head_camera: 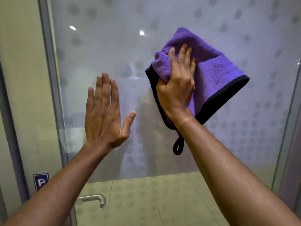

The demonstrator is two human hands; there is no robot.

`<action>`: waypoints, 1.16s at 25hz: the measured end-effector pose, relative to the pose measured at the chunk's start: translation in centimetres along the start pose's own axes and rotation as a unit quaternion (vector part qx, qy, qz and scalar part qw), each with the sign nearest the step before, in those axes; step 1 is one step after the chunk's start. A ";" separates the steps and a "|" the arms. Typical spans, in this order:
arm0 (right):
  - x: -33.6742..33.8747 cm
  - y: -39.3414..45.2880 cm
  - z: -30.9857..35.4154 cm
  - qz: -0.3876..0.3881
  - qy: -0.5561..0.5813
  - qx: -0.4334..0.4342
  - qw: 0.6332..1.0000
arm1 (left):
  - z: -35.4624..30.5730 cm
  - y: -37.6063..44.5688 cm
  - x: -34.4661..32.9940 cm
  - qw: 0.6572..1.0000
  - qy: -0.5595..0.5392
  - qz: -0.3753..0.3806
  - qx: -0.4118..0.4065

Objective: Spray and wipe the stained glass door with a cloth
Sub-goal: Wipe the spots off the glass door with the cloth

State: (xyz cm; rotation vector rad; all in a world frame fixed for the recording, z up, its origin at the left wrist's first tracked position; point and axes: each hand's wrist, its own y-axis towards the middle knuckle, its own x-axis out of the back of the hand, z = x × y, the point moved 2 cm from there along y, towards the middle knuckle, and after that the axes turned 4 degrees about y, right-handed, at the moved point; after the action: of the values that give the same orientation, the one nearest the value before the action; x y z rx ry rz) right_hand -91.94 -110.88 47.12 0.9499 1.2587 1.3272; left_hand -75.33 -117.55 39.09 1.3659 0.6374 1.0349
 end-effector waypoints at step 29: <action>3.2 -8.9 -4.7 0.031 0.016 0.139 0.990 | -1.5 -3.8 -0.7 0.999 -0.032 0.013 -0.007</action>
State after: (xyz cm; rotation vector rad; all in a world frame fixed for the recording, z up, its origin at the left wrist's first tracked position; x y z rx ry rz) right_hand -95.66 -109.23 37.35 1.1735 1.4745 1.2381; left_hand -76.06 -117.08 35.09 1.3926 0.5642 1.0111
